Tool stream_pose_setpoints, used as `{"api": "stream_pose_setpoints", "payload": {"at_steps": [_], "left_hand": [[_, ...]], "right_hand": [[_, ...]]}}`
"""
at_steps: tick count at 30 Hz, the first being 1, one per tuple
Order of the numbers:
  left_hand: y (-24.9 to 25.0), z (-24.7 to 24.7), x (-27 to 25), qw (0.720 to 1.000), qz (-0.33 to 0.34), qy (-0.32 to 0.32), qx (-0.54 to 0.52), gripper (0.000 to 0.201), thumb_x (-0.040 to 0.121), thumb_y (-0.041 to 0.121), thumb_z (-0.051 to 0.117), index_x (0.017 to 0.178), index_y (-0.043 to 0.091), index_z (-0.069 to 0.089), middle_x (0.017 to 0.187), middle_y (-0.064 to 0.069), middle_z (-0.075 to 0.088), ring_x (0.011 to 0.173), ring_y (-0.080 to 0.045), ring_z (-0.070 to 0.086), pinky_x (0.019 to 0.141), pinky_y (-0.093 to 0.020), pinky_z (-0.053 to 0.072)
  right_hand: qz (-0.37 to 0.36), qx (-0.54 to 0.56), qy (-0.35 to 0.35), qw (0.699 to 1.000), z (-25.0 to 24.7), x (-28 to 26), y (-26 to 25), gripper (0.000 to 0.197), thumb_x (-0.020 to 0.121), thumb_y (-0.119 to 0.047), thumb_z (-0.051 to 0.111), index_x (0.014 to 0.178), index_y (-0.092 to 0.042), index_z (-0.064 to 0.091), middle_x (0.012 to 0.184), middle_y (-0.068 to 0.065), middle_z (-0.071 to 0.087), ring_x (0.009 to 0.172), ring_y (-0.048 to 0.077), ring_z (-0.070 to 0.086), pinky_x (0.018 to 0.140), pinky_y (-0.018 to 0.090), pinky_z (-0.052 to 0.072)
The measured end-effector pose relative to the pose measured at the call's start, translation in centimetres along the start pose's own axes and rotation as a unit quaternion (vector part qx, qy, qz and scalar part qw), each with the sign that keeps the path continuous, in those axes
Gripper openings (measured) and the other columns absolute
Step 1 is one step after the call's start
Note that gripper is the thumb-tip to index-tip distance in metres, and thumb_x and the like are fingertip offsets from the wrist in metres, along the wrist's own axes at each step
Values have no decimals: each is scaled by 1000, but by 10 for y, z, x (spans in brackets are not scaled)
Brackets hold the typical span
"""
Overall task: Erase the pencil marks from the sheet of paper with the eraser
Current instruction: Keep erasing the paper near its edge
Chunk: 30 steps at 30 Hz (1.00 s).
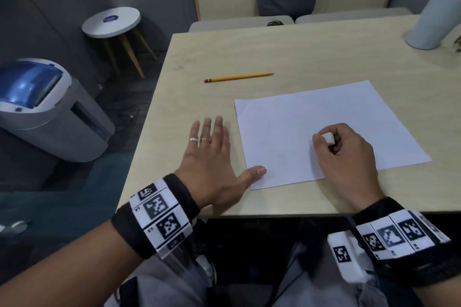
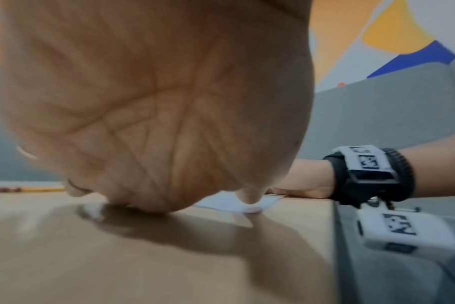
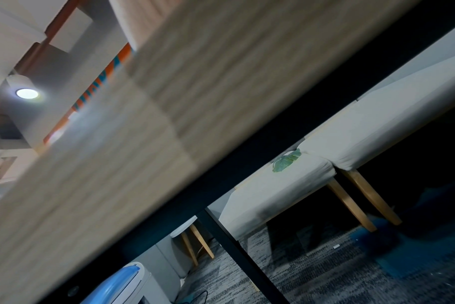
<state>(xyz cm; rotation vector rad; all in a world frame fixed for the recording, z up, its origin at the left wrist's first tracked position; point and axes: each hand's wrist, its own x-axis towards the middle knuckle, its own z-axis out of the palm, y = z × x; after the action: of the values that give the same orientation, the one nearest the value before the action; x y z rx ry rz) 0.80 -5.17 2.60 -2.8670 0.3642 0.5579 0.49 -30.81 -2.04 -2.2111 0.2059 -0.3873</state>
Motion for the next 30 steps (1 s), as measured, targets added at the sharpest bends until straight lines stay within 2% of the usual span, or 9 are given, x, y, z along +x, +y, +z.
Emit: {"api": "stream_pose_setpoints", "payload": {"at_steps": [4, 9, 13, 16, 19, 22, 24, 27, 30], "left_hand": [[4, 0, -9, 995, 94, 7, -35, 107, 88, 91, 1, 163, 19, -24, 169, -2, -34, 155, -24, -33, 127, -53, -15], [6, 8, -17, 998, 29, 36, -43, 114, 86, 90, -6, 162, 7, -22, 168, -14, -35, 156, -33, -33, 127, -56, -14], [29, 21, -37, 973, 190, 65, -111, 91, 100, 80, 5, 164, 23, -23, 167, 6, -39, 153, -17, -39, 129, -49, -13], [34, 41, -39, 956, 231, 113, -140, 75, 106, 71, 8, 168, 32, -6, 173, 12, -22, 158, -15, -28, 130, -46, -6], [29, 50, -33, 935, 226, 178, -206, 62, 111, 59, 13, 166, 34, 27, 176, 10, 12, 163, -18, 1, 130, -44, 9], [28, 52, -30, 922, 214, 216, -241, 49, 113, 49, 25, 152, 35, 50, 165, 11, 40, 155, -21, 29, 125, -43, 22], [27, 51, -28, 920, 200, 232, -243, 39, 112, 46, 31, 142, 40, 56, 157, 16, 46, 146, -20, 37, 120, -43, 25], [28, 47, -20, 908, 193, 245, -279, 31, 112, 44, 35, 126, 39, 62, 144, 18, 50, 135, -19, 41, 114, -44, 26], [27, 44, -13, 878, 211, 263, -341, 29, 113, 42, 43, 119, 28, 67, 151, 8, 47, 148, -17, 33, 119, -39, 27]], "right_hand": [[0, 9, -1, 1000, 0, 0, 1, 10, 102, -24, 68, 95, -17, 67, 79, -9, 68, 75, 19, 63, 71, 34, 43], [13, 24, 7, 1000, 0, 0, 2, 8, 102, -25, 69, 102, -18, 67, 80, -12, 62, 73, 14, 60, 72, 33, 44], [36, 92, 39, 994, -2, -1, 0, 19, 96, -29, 80, 109, -20, 70, 88, -5, 66, 67, 6, 55, 75, 26, 51], [43, 133, 39, 989, -12, -6, -7, 14, 94, -29, 84, 101, -20, 77, 87, 11, 73, 70, 13, 58, 73, 27, 54], [11, 115, 13, 993, -28, -14, -18, 5, 96, -27, 82, 96, -23, 78, 86, -4, 76, 73, 17, 61, 73, 27, 54], [-5, 44, -106, 993, -40, -25, -23, 5, 95, -28, 81, 92, -25, 78, 80, -12, 72, 67, 11, 59, 68, 22, 49], [-12, 18, -158, 987, -39, -37, -23, 5, 96, -30, 79, 92, -29, 77, 75, -13, 68, 63, 9, 57, 65, 24, 49], [-22, 20, -135, 990, -32, -46, -20, 7, 98, -29, 77, 91, -28, 76, 72, -15, 64, 64, 8, 55, 64, 18, 45], [-13, 19, -119, 993, -26, -44, -21, 8, 97, -25, 78, 89, -25, 76, 65, -17, 55, 60, 8, 48, 61, 14, 40]]}}
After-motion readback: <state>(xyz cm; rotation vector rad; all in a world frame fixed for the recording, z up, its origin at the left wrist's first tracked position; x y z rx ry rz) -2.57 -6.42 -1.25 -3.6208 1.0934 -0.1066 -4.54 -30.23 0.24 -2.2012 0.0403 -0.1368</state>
